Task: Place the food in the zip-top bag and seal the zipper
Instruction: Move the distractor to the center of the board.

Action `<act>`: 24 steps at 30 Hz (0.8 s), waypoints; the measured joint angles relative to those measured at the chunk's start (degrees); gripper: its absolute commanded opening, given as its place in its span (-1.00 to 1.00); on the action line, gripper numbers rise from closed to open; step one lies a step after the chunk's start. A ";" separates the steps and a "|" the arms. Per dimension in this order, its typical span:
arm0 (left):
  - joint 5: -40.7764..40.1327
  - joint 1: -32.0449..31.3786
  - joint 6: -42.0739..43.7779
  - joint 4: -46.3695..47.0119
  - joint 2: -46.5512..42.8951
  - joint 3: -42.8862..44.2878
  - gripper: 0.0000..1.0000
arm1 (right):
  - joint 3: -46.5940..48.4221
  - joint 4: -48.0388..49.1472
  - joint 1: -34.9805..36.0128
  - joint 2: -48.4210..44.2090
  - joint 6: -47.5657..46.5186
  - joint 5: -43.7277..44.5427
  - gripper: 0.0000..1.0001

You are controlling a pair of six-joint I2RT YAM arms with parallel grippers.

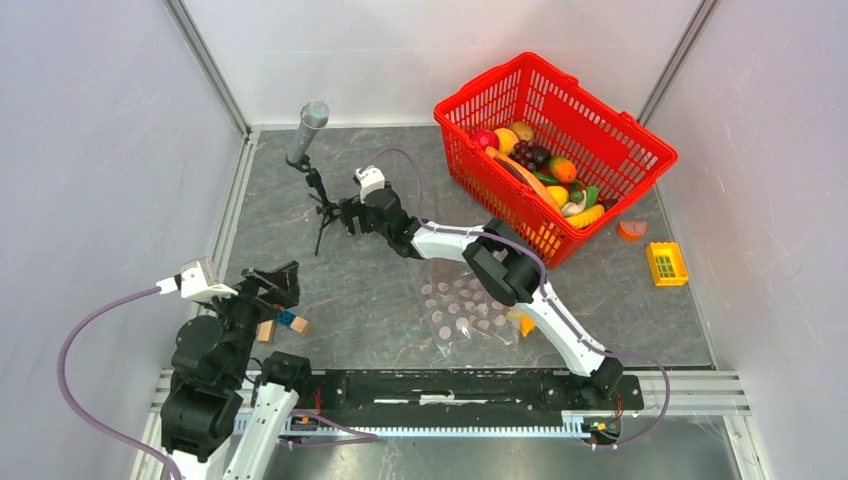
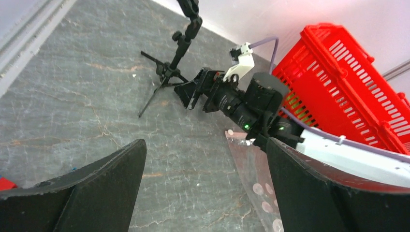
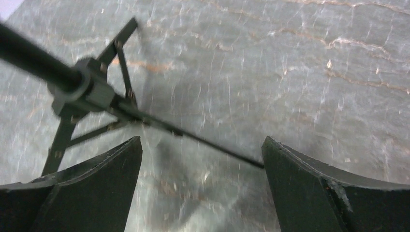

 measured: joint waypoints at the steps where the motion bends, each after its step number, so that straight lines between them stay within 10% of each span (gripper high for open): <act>1: 0.42 0.00 -0.33 0.02 0.07 -0.68 1.00 | -2.56 0.57 0.00 -1.51 -0.92 -1.44 0.96; 12: 5.11 0.00 -4.11 4.28 4.52 -9.81 1.00 | -19.26 1.11 0.55 -21.38 -9.70 -11.41 0.96; 24: 9.53 0.00 -7.30 17.53 20.37 -18.45 1.00 | -61.07 -1.95 3.72 -59.54 -9.77 -6.78 0.96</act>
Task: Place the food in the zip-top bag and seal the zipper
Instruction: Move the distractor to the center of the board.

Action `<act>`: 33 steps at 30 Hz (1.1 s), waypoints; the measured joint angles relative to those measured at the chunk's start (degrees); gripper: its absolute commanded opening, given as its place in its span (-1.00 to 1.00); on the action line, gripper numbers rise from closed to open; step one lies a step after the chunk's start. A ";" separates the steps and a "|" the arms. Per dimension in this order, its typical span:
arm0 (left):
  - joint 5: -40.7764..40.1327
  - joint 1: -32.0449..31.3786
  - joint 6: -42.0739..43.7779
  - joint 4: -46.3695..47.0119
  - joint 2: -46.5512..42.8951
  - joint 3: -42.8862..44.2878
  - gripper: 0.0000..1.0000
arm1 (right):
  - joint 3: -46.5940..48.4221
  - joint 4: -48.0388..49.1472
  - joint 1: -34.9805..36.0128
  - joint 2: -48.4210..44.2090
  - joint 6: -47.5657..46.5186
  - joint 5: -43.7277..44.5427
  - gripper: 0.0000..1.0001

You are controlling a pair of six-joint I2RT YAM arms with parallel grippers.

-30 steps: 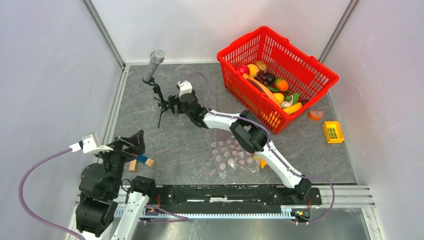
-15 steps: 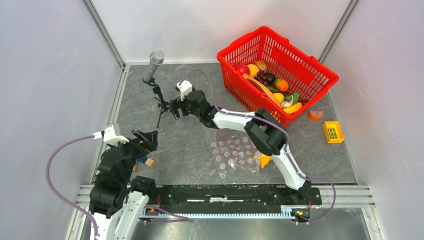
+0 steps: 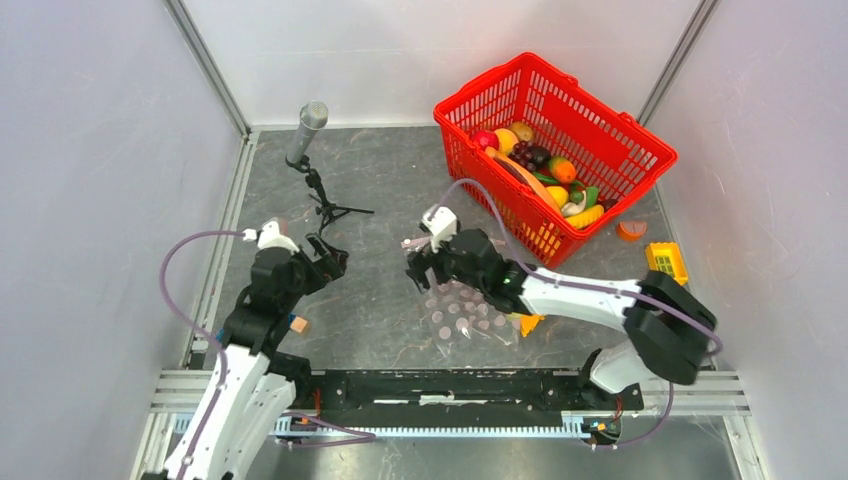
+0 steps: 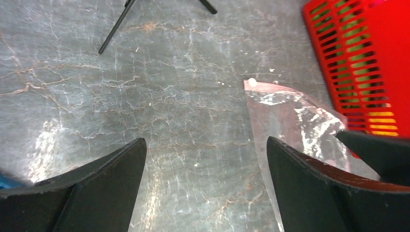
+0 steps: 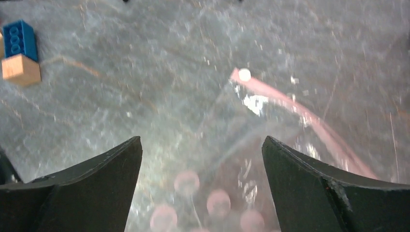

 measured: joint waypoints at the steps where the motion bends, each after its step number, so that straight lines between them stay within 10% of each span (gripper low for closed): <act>1: 0.07 0.00 -0.22 2.12 2.29 -1.05 1.00 | -2.32 -0.83 0.15 -2.34 0.55 0.24 0.96; 23: -8.09 0.68 3.45 61.05 58.31 -4.02 1.00 | -14.51 -19.56 7.15 -19.61 12.94 15.65 0.96; 33: -4.81 3.98 3.58 70.79 71.30 4.35 1.00 | -14.56 -28.02 6.23 -24.98 13.29 26.84 0.96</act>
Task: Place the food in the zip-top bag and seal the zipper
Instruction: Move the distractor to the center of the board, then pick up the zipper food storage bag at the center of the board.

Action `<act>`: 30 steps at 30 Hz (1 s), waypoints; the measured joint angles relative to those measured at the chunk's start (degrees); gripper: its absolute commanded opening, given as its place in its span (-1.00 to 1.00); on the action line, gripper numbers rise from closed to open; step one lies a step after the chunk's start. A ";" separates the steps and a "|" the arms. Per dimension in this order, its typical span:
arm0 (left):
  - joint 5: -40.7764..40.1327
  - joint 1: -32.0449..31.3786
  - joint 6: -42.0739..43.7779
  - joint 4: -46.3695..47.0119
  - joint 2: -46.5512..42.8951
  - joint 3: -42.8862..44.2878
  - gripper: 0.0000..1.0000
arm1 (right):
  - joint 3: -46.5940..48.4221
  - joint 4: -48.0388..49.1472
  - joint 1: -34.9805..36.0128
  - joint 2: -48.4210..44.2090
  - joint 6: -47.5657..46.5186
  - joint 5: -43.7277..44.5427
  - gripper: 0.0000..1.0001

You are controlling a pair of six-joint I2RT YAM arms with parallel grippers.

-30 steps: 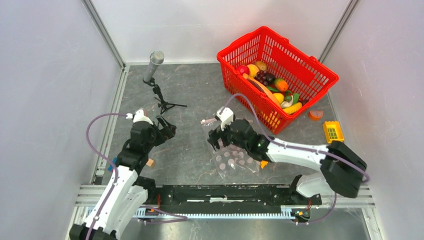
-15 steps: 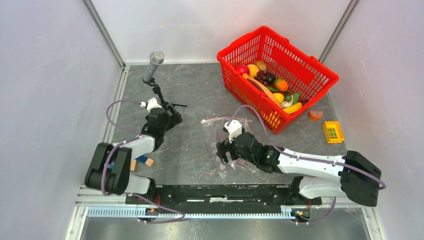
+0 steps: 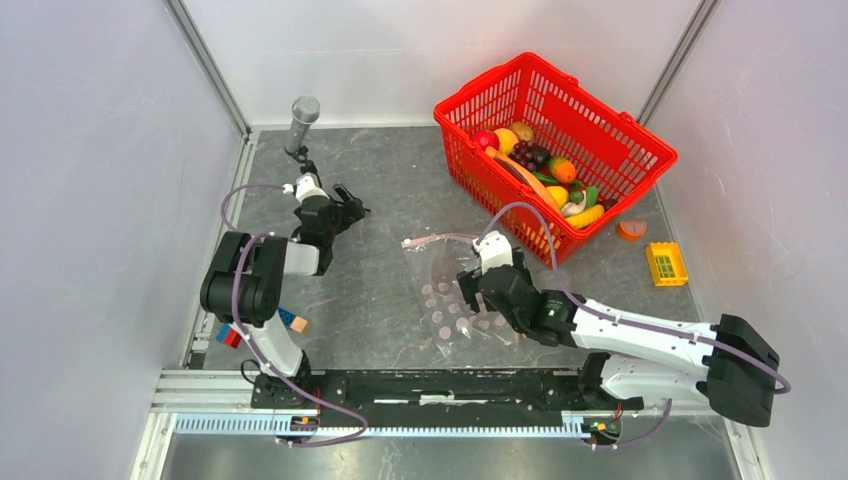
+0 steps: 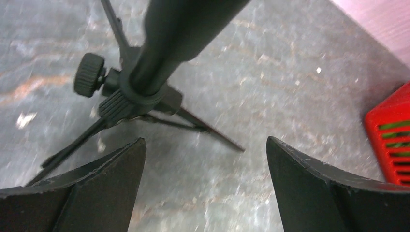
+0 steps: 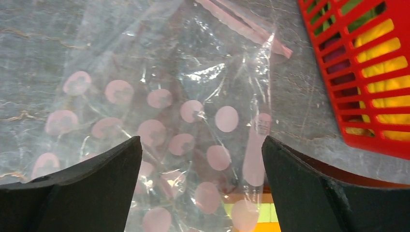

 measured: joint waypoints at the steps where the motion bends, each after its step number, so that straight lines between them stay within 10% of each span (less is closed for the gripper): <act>1: 0.44 0.24 -0.04 0.20 0.83 1.25 1.00 | -0.02 -0.48 -0.66 0.00 -0.02 0.00 0.96; 13: 9.75 3.39 -3.30 6.21 5.79 2.82 1.00 | -1.51 4.96 -11.58 11.17 -0.76 -3.39 0.61; 25: 19.50 0.70 -8.92 2.34 -15.74 -14.60 0.92 | -5.51 19.61 -12.94 13.20 -2.47 -10.32 -0.99; 30: 21.62 -4.04 -9.35 -6.64 -31.76 -20.17 0.96 | -12.44 25.68 -12.96 3.56 -3.13 -17.53 -1.00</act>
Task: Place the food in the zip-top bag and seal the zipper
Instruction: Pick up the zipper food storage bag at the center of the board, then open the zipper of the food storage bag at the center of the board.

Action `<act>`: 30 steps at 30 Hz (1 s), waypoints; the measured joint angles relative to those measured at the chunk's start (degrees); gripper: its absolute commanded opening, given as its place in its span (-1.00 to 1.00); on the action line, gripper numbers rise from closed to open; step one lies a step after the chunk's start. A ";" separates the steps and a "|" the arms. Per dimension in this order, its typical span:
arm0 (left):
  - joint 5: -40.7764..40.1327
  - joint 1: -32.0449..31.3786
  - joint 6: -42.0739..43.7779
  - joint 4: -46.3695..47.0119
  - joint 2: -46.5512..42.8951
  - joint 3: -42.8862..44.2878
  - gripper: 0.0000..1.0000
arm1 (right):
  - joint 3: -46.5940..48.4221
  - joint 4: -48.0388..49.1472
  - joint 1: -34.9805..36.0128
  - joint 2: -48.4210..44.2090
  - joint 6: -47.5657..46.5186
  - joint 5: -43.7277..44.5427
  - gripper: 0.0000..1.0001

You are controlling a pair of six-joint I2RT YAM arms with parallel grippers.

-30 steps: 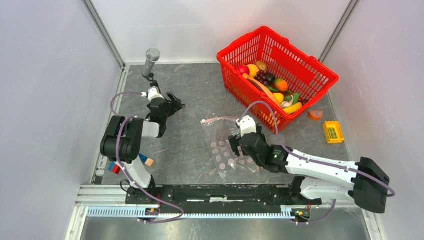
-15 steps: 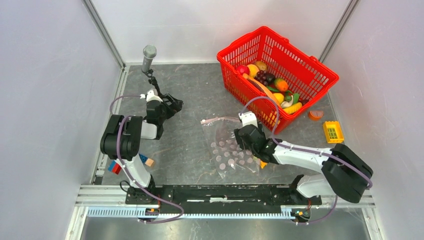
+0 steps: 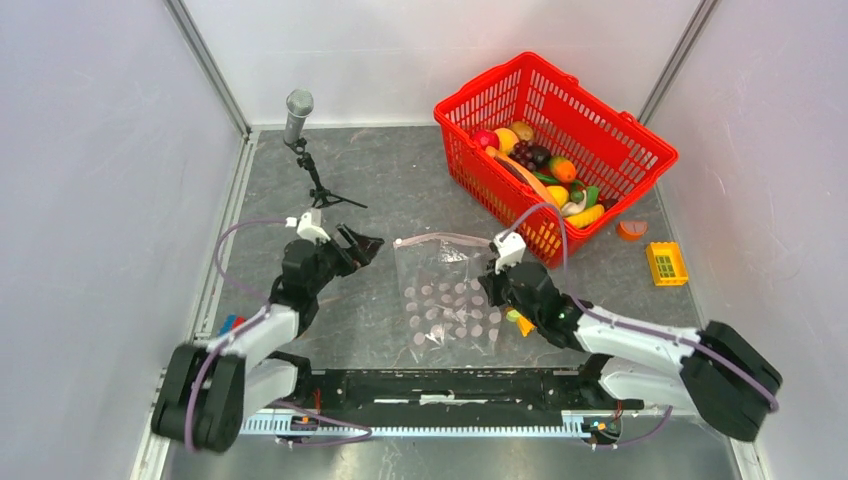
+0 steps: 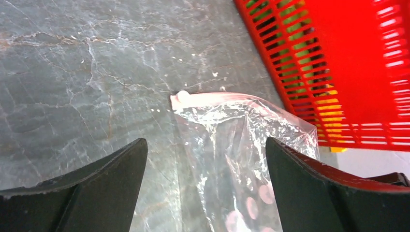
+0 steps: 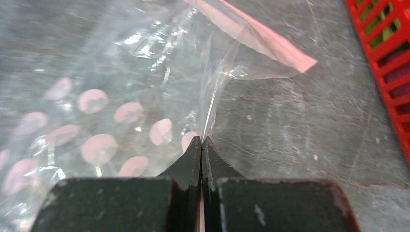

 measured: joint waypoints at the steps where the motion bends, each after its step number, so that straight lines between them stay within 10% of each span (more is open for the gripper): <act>1: 0.35 -0.15 -0.15 -2.75 -4.20 -0.72 0.98 | -1.49 1.70 0.02 -2.43 -0.37 -1.73 -1.00; 10: 2.32 -0.31 1.73 -25.68 -32.26 8.26 1.00 | -12.33 14.64 4.11 -21.38 -8.87 -11.45 -1.00; 30: 36.11 -7.69 22.71 -44.78 -17.64 33.66 0.79 | -16.61 16.68 12.15 -37.53 -36.92 -31.19 -1.00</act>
